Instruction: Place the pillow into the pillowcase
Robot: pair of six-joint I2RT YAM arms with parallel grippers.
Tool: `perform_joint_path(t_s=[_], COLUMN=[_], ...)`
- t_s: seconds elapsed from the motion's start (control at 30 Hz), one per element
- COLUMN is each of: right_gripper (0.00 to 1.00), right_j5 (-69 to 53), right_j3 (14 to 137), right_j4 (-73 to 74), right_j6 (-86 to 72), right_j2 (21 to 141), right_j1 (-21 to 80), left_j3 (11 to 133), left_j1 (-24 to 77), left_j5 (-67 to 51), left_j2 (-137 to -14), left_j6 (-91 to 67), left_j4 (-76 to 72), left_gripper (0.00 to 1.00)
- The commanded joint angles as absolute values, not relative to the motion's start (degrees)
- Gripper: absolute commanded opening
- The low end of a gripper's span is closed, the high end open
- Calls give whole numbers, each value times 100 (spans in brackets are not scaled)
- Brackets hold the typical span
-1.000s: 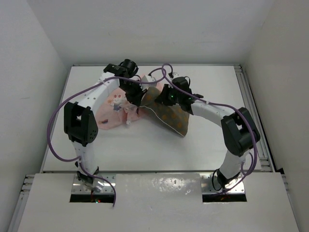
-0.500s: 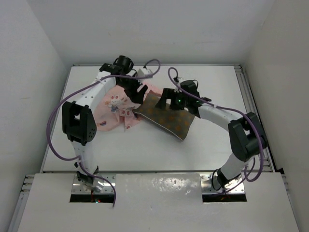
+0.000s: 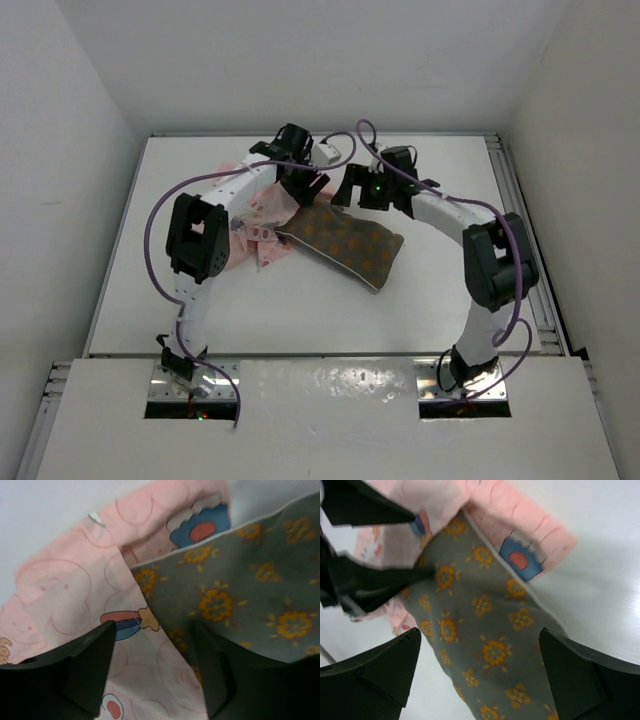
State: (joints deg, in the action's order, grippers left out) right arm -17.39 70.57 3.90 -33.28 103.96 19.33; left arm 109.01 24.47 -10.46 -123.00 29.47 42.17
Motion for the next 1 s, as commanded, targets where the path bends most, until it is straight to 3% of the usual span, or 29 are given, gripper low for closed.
perform_joint_path(t_s=[0.0,0.07,0.1,0.17,0.2,0.27,0.37,0.43,0.93,0.97], right_gripper=[99,99,99,99,99,89,28,0,0,0], right_j5=[-2214,-2267,-2381,-2461,-2478,-2531,-2523,-2453,-2813,-2760], right_j3=[7242,7190,7172,7076,7023,6882,6751,6697,5898,5871], right_j4=[405,221,54,-200,-385,-562,-729,-756,-1581,-1808], right_j6=[-3252,-3366,-3445,-3646,-3708,-3788,-3893,-3902,-3357,-3384], right_j2=[10748,10906,11055,11162,11206,11197,11153,11101,9458,9335], right_j1=[2276,2477,2531,2662,2698,2777,2812,2813,3067,3059], left_j3=[10916,10811,10784,10723,10714,10722,10819,10950,11890,11961], left_j1=[2391,2382,2364,2356,2347,2355,2347,2347,2504,2592], left_j5=[-554,-562,-623,-703,-747,-826,-1089,-1369,-2283,-2424], left_j2=[-12313,-12305,-12279,-12226,-12173,-12129,-12015,-11953,-11400,-11373], left_j6=[2900,2935,2944,2944,2936,2883,2865,2857,3147,3181], left_j4=[4324,4403,4421,4456,4456,4465,4561,4666,5413,5458], left_gripper=[58,50,38,26,12,0,0,0,0,5])
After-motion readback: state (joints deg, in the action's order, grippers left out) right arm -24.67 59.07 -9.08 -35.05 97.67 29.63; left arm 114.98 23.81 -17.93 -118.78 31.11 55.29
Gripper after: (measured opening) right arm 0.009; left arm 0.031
